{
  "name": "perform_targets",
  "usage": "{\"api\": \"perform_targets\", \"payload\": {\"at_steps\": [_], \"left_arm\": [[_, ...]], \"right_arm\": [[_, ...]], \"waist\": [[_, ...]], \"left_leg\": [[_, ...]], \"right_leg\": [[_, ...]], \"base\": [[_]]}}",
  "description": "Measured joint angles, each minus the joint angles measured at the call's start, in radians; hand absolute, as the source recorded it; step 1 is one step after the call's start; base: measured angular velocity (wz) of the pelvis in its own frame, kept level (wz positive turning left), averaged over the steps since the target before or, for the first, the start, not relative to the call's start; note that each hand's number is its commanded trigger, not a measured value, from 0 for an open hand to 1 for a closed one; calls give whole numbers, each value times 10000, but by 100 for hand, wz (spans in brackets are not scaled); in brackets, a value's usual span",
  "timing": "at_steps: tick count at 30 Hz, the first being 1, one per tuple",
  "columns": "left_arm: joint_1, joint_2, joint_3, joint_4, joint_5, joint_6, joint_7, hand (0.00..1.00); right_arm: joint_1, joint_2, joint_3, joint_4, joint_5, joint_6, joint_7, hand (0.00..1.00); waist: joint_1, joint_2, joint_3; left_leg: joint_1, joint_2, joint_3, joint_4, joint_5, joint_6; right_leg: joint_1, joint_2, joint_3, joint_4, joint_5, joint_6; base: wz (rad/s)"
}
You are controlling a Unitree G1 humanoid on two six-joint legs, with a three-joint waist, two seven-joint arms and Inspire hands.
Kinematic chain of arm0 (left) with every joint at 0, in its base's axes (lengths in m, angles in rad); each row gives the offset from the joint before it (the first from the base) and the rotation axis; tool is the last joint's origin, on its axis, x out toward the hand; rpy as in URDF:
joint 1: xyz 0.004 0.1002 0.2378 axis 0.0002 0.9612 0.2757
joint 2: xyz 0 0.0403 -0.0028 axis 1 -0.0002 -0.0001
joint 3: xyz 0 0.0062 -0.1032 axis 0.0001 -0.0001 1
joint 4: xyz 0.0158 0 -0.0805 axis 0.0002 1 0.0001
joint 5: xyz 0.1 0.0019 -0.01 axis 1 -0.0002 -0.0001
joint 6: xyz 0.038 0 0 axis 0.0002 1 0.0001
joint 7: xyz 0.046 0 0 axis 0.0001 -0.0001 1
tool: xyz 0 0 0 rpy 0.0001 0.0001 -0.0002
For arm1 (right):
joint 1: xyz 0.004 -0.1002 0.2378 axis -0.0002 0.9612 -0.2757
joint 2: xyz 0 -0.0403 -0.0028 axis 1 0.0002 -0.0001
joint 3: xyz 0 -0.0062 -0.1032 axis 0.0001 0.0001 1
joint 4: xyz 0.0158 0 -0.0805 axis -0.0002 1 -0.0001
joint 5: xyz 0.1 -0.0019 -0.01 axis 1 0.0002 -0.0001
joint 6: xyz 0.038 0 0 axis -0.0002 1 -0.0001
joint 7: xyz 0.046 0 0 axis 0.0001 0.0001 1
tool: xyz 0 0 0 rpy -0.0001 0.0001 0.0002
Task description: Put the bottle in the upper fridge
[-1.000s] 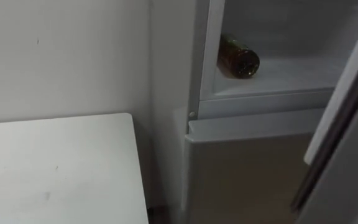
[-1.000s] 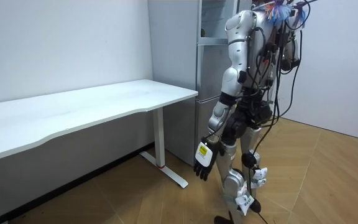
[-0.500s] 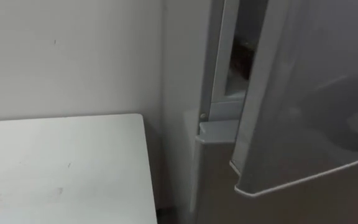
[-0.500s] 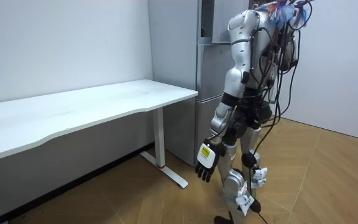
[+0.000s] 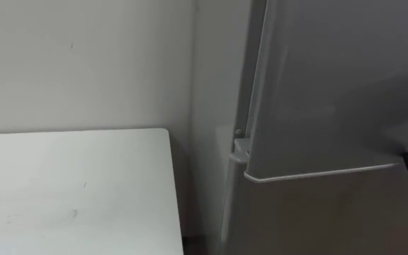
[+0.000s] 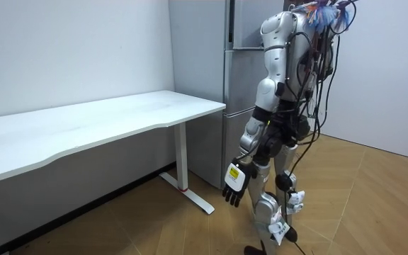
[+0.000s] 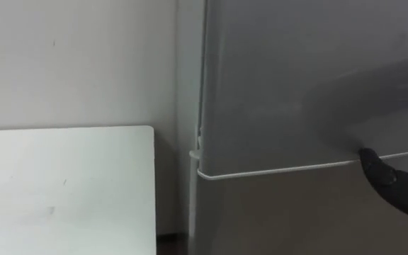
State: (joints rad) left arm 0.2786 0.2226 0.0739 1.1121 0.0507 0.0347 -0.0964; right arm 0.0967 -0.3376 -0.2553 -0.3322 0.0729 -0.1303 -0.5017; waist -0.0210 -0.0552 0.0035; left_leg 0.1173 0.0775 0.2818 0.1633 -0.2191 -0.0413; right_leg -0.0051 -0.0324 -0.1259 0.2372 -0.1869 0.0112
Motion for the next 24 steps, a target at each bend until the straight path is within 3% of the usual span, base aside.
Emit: {"api": "perform_targets", "payload": {"at_steps": [13,24], "left_arm": [[-4,-15,-215,184,9,-4,38,0],[67,-37,-204,473,24,-144,-16,0]], "right_arm": [[-19,-2,401,-10,-6,4,281,0],[-1058,-1,391,-126,-15,12,578,0]], "waist": [[18,139,-2],[53,53,-6]], "left_leg": [[23,18,-141,32,2,-3],[2,25,-138,46,3,-5]], "right_leg": [[85,-11,-143,38,13,-22],[108,-2,-140,14,38,-40]], "base": [[1],[0]]}}
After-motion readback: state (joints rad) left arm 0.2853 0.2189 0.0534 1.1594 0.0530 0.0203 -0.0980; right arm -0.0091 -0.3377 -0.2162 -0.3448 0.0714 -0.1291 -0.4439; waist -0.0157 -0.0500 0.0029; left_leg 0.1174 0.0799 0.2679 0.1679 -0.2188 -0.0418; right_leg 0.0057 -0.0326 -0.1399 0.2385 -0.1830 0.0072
